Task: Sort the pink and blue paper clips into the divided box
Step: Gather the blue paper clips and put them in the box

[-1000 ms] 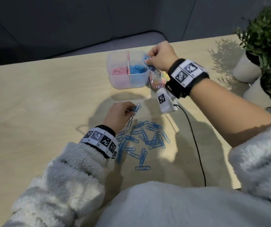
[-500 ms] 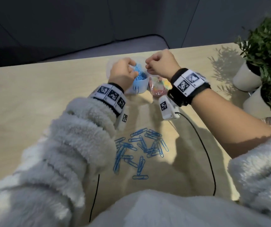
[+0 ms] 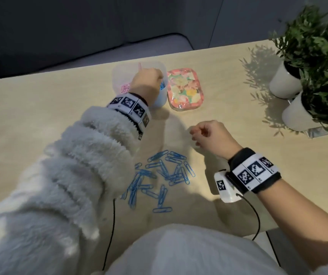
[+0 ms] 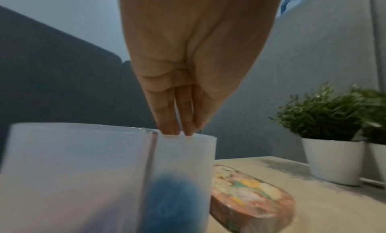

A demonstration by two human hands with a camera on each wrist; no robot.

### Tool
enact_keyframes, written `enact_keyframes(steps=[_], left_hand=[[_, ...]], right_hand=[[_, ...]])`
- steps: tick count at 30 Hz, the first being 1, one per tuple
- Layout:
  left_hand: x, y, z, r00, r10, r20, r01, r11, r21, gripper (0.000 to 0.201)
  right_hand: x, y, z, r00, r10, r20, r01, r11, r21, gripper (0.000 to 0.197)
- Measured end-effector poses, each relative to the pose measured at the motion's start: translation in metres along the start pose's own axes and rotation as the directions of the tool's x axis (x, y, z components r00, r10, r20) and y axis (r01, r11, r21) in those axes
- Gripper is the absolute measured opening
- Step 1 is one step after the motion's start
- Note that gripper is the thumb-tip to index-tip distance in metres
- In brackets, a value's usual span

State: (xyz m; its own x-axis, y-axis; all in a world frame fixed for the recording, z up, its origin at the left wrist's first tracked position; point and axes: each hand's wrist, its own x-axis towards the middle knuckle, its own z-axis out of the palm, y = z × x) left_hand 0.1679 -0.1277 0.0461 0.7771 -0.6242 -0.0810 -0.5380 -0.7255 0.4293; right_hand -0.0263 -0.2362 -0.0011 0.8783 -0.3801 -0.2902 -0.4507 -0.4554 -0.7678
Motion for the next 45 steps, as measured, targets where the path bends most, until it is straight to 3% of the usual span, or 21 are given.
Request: enact_keyframes(steps=[2,6,10,12,14,19,21,24,27,32,36,42,45], left_hand=[[-0.03,-0.005,0.004,0.993,0.111,-0.046,-0.113,0.992,-0.056,0.028],[-0.097,-0.03,0.029,0.963,0.25,0.102,-0.249,0.968,-0.021,0.026],[-0.142,-0.048,0.052,0.918,0.172,0.357,-0.19,0.982,0.014,0.067],[-0.156,-0.048,0.06,0.918,0.147,0.368,-0.168,0.986,0.023,0.082],[-0.161,-0.043,0.066,0.929,0.145,0.34,-0.16,0.987,0.016,0.084],[-0.158,-0.033,0.075,0.949,0.159,0.271,-0.152,0.987,-0.047,0.051],[-0.157,-0.035,0.074,0.942,0.164,0.292,-0.165,0.986,-0.023,0.046],[-0.161,-0.037,0.07,0.937,0.161,0.311,-0.169,0.986,-0.002,0.057],[-0.161,-0.034,0.072,0.935,0.164,0.315,-0.18,0.983,0.023,0.056],[-0.154,-0.023,0.076,0.947,0.143,0.289,-0.153,0.988,0.012,0.032],[-0.149,-0.023,0.076,0.95,0.068,0.304,-0.086,0.995,0.046,0.026],[-0.145,-0.021,0.077,0.94,0.056,0.338,-0.09,0.992,0.086,0.02],[-0.144,-0.02,0.077,0.932,0.04,0.361,-0.08,0.992,0.095,0.019]], right_hand=[[-0.012,0.01,0.003,0.997,-0.005,0.077,0.017,0.989,-0.146,0.019],[-0.035,0.022,0.012,0.95,-0.055,0.308,0.144,0.95,-0.277,0.078],[-0.052,0.024,0.028,0.938,-0.078,0.339,0.236,0.86,-0.453,0.097],[-0.053,0.02,0.035,0.945,-0.106,0.308,0.245,0.855,-0.458,0.093],[-0.049,0.016,0.043,0.954,-0.127,0.272,0.241,0.865,-0.44,0.084],[-0.032,0.008,0.058,0.953,-0.186,0.238,0.273,0.868,-0.415,0.045],[-0.032,0.01,0.055,0.954,-0.169,0.248,0.259,0.879,-0.4,0.047],[-0.038,0.012,0.046,0.951,-0.151,0.271,0.251,0.887,-0.387,0.066],[-0.041,0.006,0.052,0.947,-0.133,0.294,0.263,0.846,-0.464,0.074],[-0.034,-0.005,0.069,0.958,-0.121,0.26,0.23,0.865,-0.447,0.043],[-0.031,-0.009,0.068,0.964,-0.115,0.239,0.221,0.843,-0.489,0.021],[-0.032,-0.008,0.068,0.948,-0.173,0.268,0.308,0.713,-0.63,0.025],[-0.028,-0.005,0.061,0.953,-0.155,0.262,0.29,0.726,-0.624,0.022]])
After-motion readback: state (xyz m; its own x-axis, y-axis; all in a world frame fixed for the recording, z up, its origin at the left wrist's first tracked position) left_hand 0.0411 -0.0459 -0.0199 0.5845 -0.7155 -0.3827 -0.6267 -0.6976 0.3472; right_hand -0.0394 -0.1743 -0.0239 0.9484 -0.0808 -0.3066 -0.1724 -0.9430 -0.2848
